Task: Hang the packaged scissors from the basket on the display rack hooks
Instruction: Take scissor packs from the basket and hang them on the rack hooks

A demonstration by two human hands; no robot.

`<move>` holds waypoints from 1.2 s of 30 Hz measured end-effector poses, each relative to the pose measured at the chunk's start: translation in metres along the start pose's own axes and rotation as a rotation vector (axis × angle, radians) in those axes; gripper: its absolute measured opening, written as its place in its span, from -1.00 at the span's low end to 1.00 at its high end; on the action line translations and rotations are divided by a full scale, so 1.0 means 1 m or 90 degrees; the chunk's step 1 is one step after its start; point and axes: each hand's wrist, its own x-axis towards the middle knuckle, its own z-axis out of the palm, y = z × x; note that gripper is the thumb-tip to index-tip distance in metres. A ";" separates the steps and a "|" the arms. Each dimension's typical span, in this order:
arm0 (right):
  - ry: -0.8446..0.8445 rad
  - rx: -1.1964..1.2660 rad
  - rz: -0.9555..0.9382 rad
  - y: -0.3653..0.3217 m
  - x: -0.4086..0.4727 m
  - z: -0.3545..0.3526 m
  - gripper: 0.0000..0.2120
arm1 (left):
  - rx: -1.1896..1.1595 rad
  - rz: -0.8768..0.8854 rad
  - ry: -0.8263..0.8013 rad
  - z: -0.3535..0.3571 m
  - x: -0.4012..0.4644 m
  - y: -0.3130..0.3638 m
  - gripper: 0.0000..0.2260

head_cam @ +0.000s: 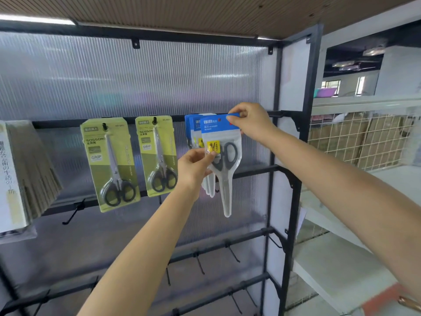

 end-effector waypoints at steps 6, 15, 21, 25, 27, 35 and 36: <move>0.014 -0.012 0.016 -0.002 0.010 0.001 -0.86 | 0.009 0.014 0.007 0.005 0.008 0.003 -0.91; -0.011 -0.023 0.044 0.006 0.018 0.012 -0.87 | 0.030 0.004 0.022 -0.002 0.021 -0.007 -0.90; 0.023 -0.109 -0.012 0.016 0.024 0.026 -0.86 | 0.060 -0.007 0.064 -0.002 0.038 -0.017 -0.89; 0.046 -0.177 -0.059 0.022 0.024 0.031 -0.83 | 0.096 -0.002 0.112 -0.001 0.054 -0.024 -0.87; 0.032 -0.236 -0.088 0.024 0.022 0.032 -0.77 | 0.116 0.005 0.135 -0.002 0.063 -0.027 -0.85; -0.144 -0.459 -0.103 0.035 0.021 0.045 -0.37 | 0.188 0.022 0.188 -0.002 0.089 -0.035 -0.88; -0.149 -0.472 -0.098 0.035 0.023 0.047 -0.35 | 0.199 0.029 0.189 -0.001 0.091 -0.036 -0.86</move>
